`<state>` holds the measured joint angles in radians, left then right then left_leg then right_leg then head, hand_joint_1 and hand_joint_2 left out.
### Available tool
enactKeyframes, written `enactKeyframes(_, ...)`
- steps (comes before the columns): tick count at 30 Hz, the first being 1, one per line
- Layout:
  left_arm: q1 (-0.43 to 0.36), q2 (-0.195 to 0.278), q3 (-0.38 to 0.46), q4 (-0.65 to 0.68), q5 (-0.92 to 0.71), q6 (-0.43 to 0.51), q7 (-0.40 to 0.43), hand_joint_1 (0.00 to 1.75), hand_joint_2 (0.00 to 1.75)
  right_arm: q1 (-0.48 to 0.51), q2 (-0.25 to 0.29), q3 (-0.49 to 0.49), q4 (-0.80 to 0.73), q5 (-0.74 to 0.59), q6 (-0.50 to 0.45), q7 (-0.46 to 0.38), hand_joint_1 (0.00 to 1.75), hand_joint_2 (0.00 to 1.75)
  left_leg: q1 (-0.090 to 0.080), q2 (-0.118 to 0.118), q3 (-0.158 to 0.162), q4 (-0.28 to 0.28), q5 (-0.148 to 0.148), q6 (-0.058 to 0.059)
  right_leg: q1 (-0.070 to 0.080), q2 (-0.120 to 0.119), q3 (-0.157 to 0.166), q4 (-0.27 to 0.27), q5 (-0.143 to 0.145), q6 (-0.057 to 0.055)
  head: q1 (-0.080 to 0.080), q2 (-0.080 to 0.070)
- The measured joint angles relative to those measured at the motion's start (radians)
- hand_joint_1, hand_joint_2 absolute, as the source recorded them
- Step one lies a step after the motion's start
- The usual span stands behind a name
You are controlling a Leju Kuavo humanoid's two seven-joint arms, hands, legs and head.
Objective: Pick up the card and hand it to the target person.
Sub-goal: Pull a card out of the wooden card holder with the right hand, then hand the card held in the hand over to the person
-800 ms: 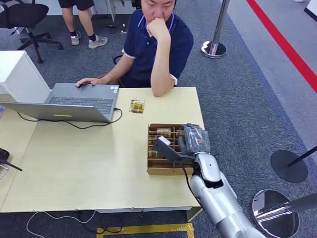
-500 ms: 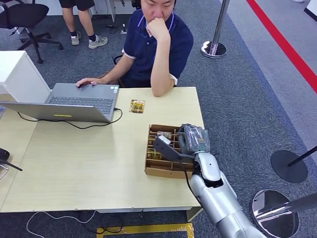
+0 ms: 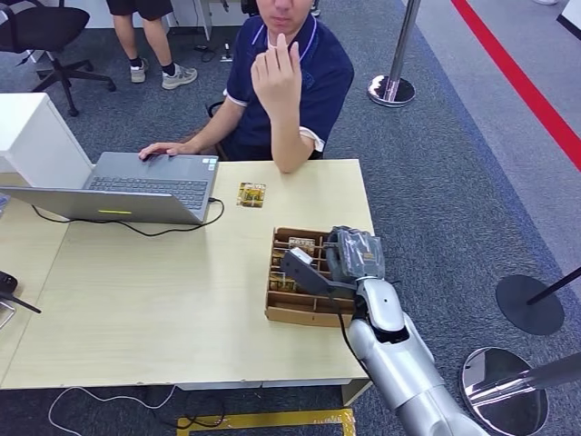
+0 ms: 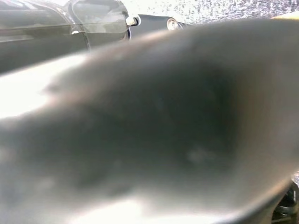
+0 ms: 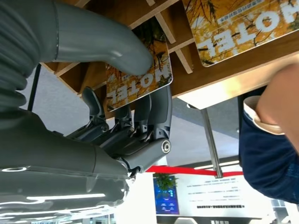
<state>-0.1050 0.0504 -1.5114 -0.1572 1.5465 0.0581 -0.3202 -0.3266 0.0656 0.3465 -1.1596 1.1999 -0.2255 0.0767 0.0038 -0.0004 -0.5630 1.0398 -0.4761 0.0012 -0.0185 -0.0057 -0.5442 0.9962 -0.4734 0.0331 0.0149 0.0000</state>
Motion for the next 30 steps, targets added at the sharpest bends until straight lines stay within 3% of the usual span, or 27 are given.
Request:
enactKeyframes(13,0.0,0.0,0.0,0.0,-0.001,-0.01,-0.017,0.0,0.0,0.003,0.0,0.009,-0.036,0.0,0.006,0.0,1.53,1.75,0.0,0.0,0.0,0.0,0.0,0.0,0.0,0.0,0.0,0.0,0.0,0.0,0.0,0.0)
enactKeyframes(17,0.0,0.0,-0.001,0.0,-0.002,-0.017,-0.037,0.0,1.75,0.004,0.0,0.013,-0.075,-0.006,0.005,-0.005,1.51,1.75,0.0,0.0,0.0,0.0,0.0,0.0,0.0,0.0,0.0,0.0,0.0,0.0,0.0,0.0)
enactKeyframes(27,0.0,0.0,0.0,0.0,-0.001,-0.02,-0.049,0.0,1.75,0.013,-0.003,0.02,-0.197,-0.054,0.002,-0.027,1.37,1.75,0.0,0.0,0.0,0.0,0.0,0.0,0.0,0.0,-0.001,0.0,0.0,0.0,0.0,0.0)
enactKeyframes(30,0.0,0.0,0.0,0.0,0.0,-0.02,-0.05,0.0,0.44,0.023,-0.005,0.028,-0.254,-0.065,0.014,-0.025,1.34,1.75,0.0,0.0,-0.001,0.0,0.0,0.0,0.0,0.0,-0.001,0.0,0.0,0.0,0.0,0.0)
